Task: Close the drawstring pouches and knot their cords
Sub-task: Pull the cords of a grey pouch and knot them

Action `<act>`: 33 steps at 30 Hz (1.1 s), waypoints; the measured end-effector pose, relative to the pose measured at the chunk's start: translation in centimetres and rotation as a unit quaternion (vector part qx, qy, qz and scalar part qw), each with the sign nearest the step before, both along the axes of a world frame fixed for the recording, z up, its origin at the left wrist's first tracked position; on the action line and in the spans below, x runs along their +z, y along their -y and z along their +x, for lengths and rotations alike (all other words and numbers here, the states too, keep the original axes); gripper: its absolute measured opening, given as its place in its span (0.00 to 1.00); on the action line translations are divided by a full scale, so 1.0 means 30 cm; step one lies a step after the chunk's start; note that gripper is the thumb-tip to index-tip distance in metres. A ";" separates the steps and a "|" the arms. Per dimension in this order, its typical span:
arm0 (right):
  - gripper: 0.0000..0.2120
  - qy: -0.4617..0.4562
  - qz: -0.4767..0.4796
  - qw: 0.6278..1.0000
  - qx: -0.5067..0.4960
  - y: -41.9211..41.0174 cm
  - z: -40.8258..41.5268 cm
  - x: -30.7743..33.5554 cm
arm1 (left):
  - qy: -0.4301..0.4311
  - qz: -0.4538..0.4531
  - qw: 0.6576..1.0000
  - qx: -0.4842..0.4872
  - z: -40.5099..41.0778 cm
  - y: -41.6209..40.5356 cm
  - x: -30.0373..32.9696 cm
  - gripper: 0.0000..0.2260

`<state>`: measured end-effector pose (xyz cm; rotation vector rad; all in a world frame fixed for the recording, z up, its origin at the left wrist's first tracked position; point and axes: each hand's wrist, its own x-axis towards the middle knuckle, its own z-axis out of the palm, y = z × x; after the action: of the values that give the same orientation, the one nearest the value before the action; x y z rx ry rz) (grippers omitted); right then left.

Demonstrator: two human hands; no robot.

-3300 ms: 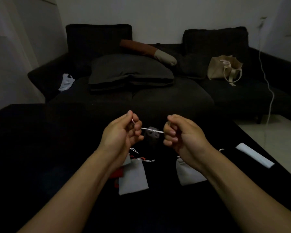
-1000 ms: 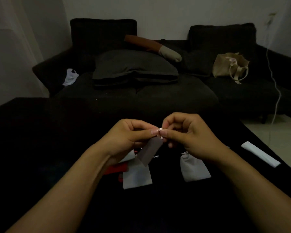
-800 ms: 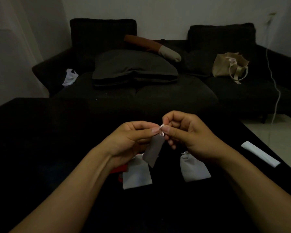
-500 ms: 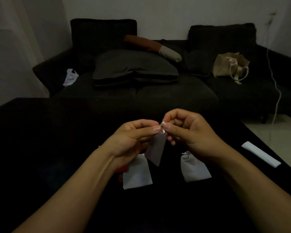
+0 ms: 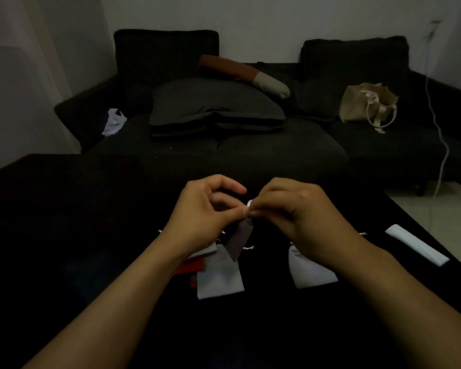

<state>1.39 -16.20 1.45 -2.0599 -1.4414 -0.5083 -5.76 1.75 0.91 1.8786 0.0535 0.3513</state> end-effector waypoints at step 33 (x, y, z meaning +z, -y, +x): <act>0.06 -0.546 0.164 0.821 -0.046 -0.017 -0.018 -0.021 | 0.097 0.020 0.991 0.085 0.017 0.074 -0.066 0.05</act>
<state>0.84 -15.69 0.83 -1.6257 -0.5013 0.3708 -5.24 -0.48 -1.06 1.8754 0.0764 0.6558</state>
